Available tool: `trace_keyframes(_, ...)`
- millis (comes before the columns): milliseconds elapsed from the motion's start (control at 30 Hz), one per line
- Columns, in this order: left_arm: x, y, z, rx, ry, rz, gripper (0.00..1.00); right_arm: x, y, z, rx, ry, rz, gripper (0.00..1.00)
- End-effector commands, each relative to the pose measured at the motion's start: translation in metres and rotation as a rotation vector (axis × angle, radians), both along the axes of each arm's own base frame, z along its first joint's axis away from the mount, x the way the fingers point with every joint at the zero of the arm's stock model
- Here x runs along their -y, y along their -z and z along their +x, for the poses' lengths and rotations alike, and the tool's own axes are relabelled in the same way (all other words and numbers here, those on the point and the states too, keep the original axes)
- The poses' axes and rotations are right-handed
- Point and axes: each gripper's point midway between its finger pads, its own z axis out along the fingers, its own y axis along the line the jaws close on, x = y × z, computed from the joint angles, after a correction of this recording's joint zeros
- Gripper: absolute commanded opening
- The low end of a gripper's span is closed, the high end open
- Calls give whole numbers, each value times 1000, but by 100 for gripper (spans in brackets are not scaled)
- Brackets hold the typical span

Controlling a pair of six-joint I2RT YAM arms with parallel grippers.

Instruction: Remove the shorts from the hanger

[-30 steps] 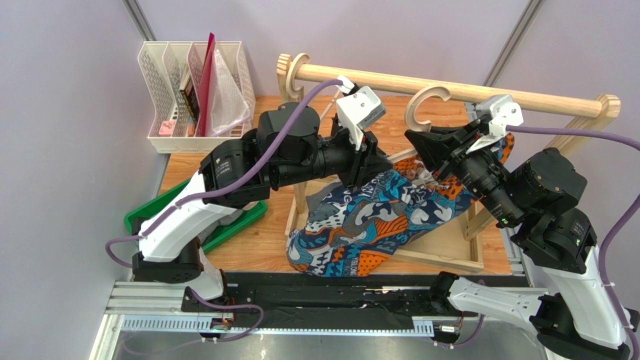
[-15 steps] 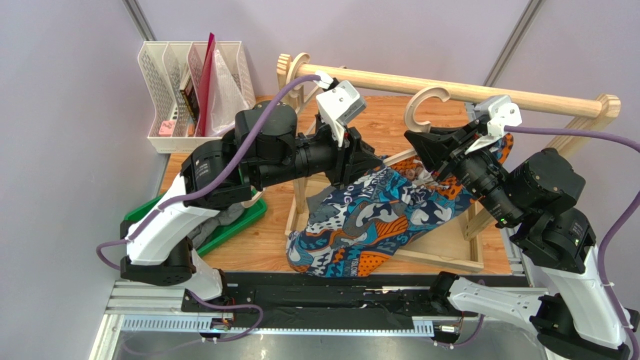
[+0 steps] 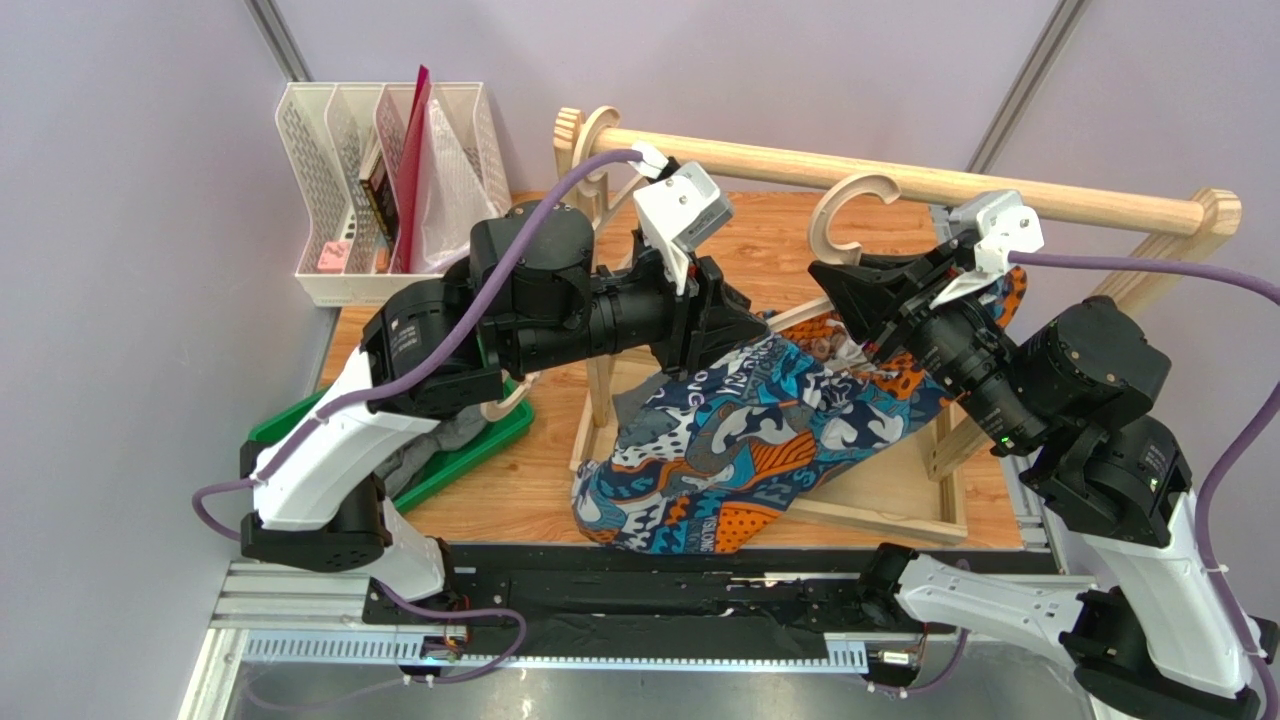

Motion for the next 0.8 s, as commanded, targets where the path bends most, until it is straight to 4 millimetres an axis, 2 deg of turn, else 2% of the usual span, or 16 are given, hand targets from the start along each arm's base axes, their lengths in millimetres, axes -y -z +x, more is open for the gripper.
trace_keyframes(0, 3, -8, -3, -5, 20, -28, 37, 6, -26, -4, 58, 2, 80, 0)
trace_keyframes(67, 8, -2, -2, -13, 26, -8, 36, 7, -27, -5, 61, 2, 84, 0)
trace_keyframes(100, 7, -6, -3, -8, 29, -14, 35, 6, -27, -5, 59, -1, 81, 0)
trace_keyframes(200, 9, -2, -1, -12, 25, -1, 25, 7, -27, -5, 61, 1, 81, 0)
trace_keyframes(367, 3, -10, 0, -1, 13, -23, 0, 8, -23, -4, 55, 9, 71, 0)
trace_keyframes(533, -4, -13, 2, 3, -17, -50, 0, 16, -15, 2, 32, 69, 82, 0)
trace_keyframes(600, -11, -10, 0, 8, -17, -61, 0, 35, -15, 8, 23, 168, 127, 0)
trace_keyframes(633, -12, -17, 0, 18, -20, -95, 0, 43, -15, 8, 18, 203, 159, 0)
trace_keyframes(667, -18, -15, -1, 17, -24, -99, 0, 52, -5, 14, 7, 268, 162, 0)
trace_keyframes(700, -22, -18, 1, 22, -41, -117, 0, 65, -13, 7, 18, 284, 242, 0)
trace_keyframes(767, -30, -18, 1, 24, -60, -123, 0, 75, -5, 8, 5, 333, 278, 0)
